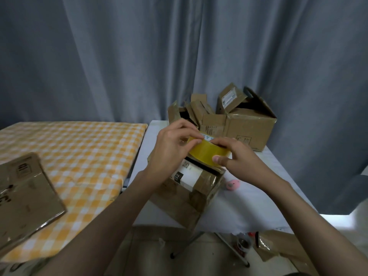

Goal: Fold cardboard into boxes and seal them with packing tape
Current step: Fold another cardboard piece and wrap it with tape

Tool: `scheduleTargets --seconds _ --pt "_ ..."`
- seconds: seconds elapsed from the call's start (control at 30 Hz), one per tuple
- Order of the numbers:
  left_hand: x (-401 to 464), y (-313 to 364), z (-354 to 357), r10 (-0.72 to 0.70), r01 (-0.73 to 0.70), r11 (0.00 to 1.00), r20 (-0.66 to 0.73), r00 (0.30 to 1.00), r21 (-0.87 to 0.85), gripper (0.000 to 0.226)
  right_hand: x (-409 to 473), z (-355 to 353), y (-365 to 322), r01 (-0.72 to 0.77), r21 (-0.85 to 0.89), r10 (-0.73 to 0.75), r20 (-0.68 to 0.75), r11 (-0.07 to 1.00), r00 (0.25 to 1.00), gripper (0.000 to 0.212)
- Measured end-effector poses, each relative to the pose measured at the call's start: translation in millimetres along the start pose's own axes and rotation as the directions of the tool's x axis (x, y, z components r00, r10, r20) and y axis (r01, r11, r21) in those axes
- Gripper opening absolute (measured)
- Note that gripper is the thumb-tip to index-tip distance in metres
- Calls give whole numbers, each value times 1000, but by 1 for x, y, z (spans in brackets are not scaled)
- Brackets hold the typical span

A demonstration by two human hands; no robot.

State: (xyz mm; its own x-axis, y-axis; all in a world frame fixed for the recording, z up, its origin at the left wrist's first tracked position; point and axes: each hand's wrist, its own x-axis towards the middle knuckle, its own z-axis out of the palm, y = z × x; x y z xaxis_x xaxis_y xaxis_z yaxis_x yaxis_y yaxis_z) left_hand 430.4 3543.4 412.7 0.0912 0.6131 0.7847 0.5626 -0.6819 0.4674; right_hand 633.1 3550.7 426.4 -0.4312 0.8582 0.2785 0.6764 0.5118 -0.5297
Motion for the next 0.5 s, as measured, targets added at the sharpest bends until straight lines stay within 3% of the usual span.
scheduleTargets --seconds 0.13,0.23,0.37,0.5 --pt "6 12 -5 -251 238 956 -57 966 -169 9 0 -9 -16 -13 119 9 34 993 999 10" --pt "15 12 -15 -420 407 877 4 907 -253 8 5 -20 -29 -49 233 52 -6 971 999 32" --pt "34 7 -32 -540 557 759 151 828 -338 13 16 -23 -39 -135 385 158 -29 913 987 70" --pt "47 -12 -47 -595 631 738 209 776 -241 20 23 -15 -39 -145 367 183 -72 919 980 76"
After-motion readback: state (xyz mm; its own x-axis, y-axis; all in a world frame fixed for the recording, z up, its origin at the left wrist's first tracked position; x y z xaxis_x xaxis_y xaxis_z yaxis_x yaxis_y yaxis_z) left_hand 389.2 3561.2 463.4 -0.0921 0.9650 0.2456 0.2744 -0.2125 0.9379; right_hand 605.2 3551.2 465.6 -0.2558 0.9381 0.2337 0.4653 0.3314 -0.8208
